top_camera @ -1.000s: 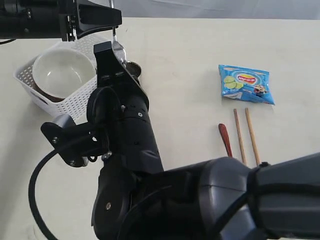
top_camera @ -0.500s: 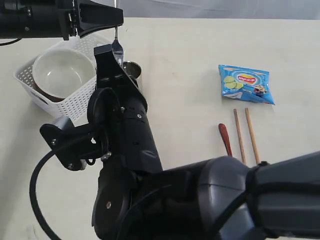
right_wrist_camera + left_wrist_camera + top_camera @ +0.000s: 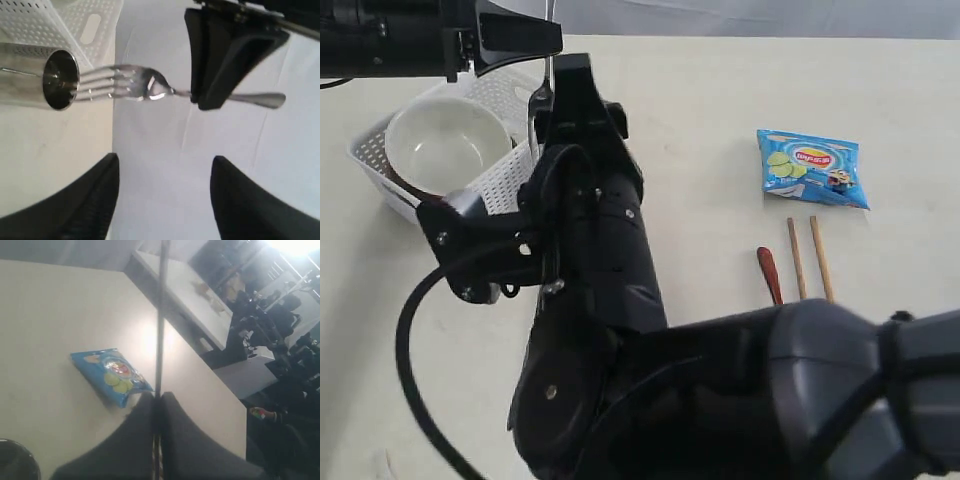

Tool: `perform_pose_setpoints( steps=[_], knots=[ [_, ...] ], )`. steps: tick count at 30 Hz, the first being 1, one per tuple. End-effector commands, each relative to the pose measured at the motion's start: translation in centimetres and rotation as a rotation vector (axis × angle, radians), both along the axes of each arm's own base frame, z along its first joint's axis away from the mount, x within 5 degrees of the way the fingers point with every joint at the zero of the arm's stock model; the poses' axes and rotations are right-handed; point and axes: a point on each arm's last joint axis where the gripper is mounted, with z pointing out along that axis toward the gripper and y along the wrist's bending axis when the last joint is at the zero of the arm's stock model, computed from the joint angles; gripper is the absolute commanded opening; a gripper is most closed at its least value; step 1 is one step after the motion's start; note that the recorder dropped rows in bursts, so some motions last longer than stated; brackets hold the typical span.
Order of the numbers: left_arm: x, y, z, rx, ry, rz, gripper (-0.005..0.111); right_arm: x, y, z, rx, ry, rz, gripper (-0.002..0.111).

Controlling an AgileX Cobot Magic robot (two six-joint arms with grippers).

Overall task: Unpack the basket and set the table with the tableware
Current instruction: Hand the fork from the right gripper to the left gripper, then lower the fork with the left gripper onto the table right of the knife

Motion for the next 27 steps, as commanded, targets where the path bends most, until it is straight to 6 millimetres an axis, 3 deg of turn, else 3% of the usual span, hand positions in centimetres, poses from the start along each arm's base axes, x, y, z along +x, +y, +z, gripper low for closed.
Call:
perform_pose_setpoints(
  steps=[1, 8, 12, 15, 22, 27],
  knots=[
    [0.2, 0.2, 0.2, -0.001, 0.006, 0.020, 0.000, 2.3, -4.2, 3.3, 0.143, 0.077, -0.213, 0.052],
    [-0.5, 0.1, -0.9, 0.003, 0.167, 0.012, 0.000, 7.8, -14.5, 8.0, 0.680, 0.389, -0.504, 0.052],
    [-2.0, 0.1, -2.9, -0.018, 0.259, 0.026, 0.000, 9.0, -19.5, 10.4, 1.044, 0.470, -0.546, 0.052],
    [-3.5, -0.1, -4.6, -0.055, 0.347, 0.046, 0.000, 9.1, -21.8, 11.7, 1.197, 0.449, -0.554, 0.052],
    [-8.9, -2.2, -7.7, -0.089, 0.504, -0.064, 0.000, 9.3, -23.0, 12.2, 1.265, 0.433, -0.546, 0.052],
    [-11.4, -4.0, -8.4, -0.008, 0.546, -0.107, 0.000, 9.5, -22.9, 12.1, 1.258, 0.439, -0.545, 0.052]
  ],
)
